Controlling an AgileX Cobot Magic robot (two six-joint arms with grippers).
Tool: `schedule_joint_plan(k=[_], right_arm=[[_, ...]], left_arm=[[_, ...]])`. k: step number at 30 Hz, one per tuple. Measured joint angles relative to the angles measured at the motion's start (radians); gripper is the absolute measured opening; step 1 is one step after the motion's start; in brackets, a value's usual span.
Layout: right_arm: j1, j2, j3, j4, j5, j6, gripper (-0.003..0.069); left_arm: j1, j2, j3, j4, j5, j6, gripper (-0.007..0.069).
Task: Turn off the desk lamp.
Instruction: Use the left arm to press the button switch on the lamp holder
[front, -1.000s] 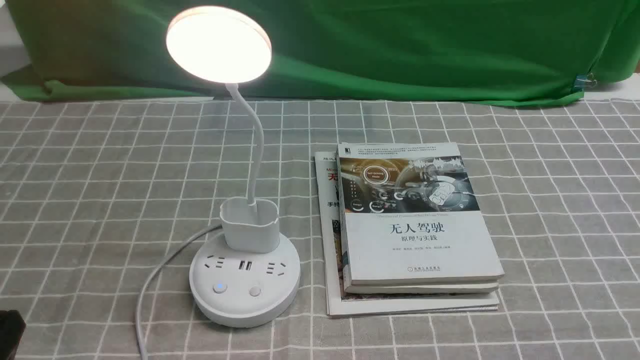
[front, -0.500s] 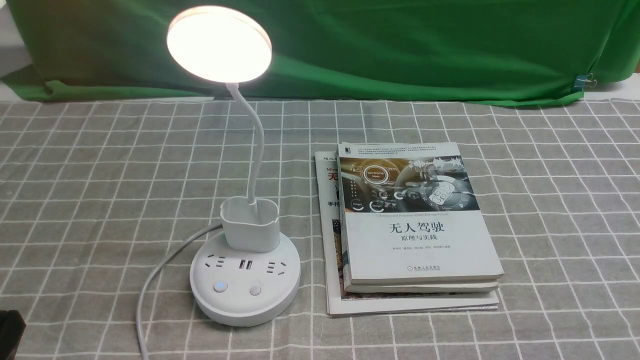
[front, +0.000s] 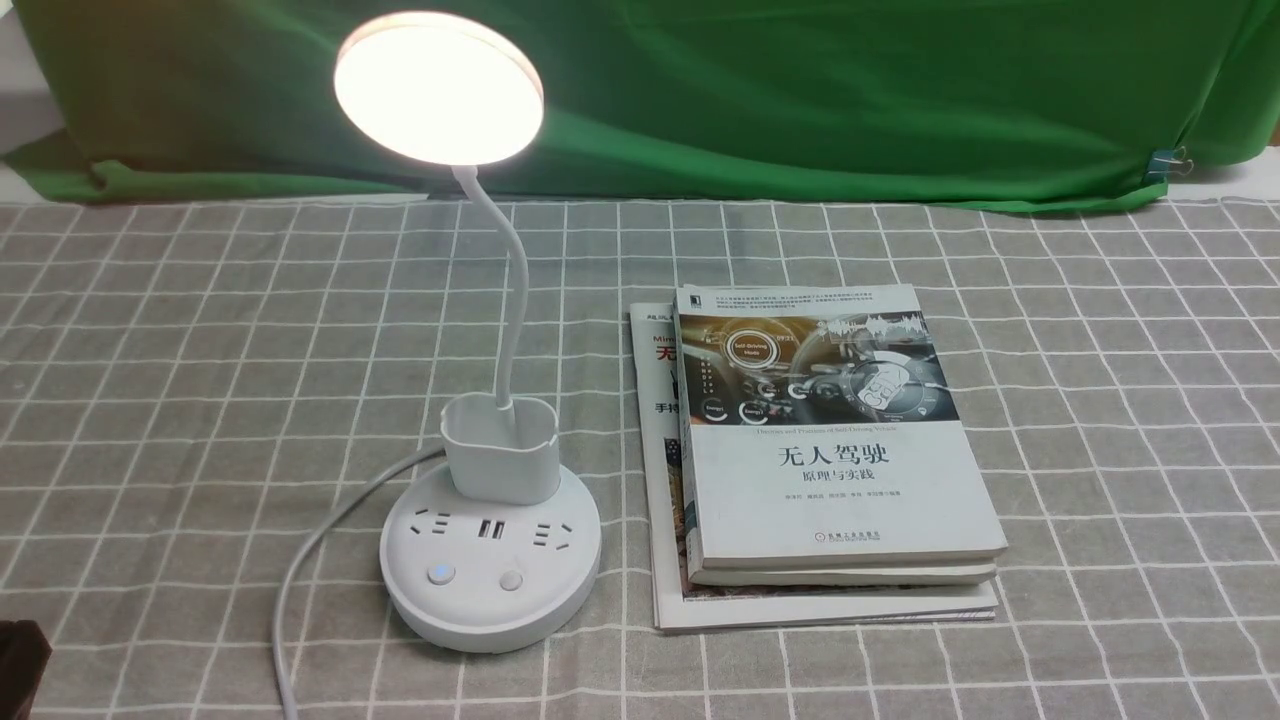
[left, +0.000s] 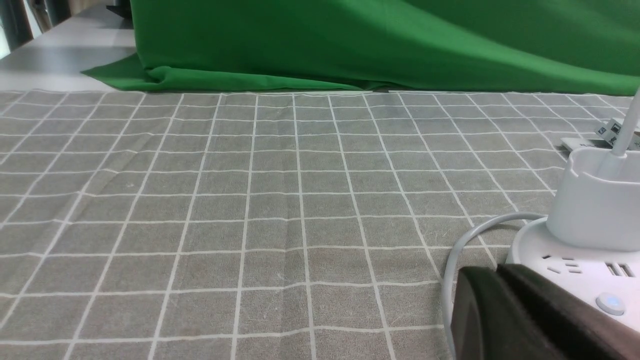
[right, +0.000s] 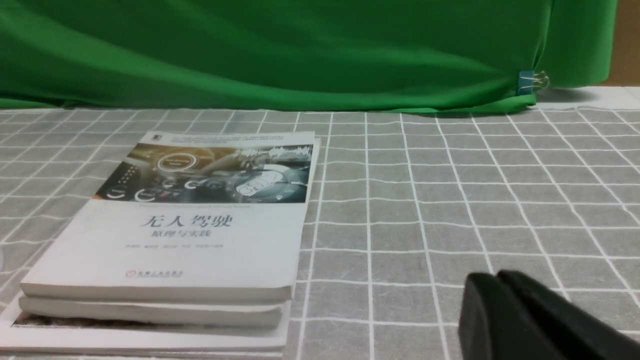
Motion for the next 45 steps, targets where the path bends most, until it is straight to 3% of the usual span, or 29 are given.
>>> schedule_joint_plan(k=[5, 12, 15, 25, 33, 39, 45], right_arm=[[0.0, 0.0, 0.0, 0.0, 0.0, 0.0, 0.0036], [0.0, 0.0, 0.0, 0.0, 0.0, 0.0, 0.0036], [0.0, 0.0, 0.0, 0.0, 0.0, 0.0, 0.0036], [0.0, 0.0, 0.0, 0.0, 0.0, 0.0, 0.0036], [0.0, 0.0, 0.0, 0.0, 0.0, 0.0, 0.0036], [0.0, 0.0, 0.0, 0.0, 0.0, 0.0, 0.0036], [0.0, 0.0, 0.0, 0.0, 0.0, 0.0, 0.0036]], left_arm=[[0.0, 0.0, 0.0, -0.01, -0.019, -0.011, 0.0001], [0.0, 0.0, 0.0, -0.284, -0.171, -0.19, 0.0001], [0.0, 0.0, 0.0, -0.331, -0.236, -0.234, 0.0001], [0.0, 0.0, 0.0, -0.326, -0.255, -0.232, 0.0001], [0.0, 0.0, 0.0, -0.234, -0.255, -0.236, 0.0001], [0.0, 0.0, 0.0, -0.239, -0.298, -0.345, 0.0001], [0.0, 0.042, -0.159, -0.203, -0.09, -0.353, 0.0001]])
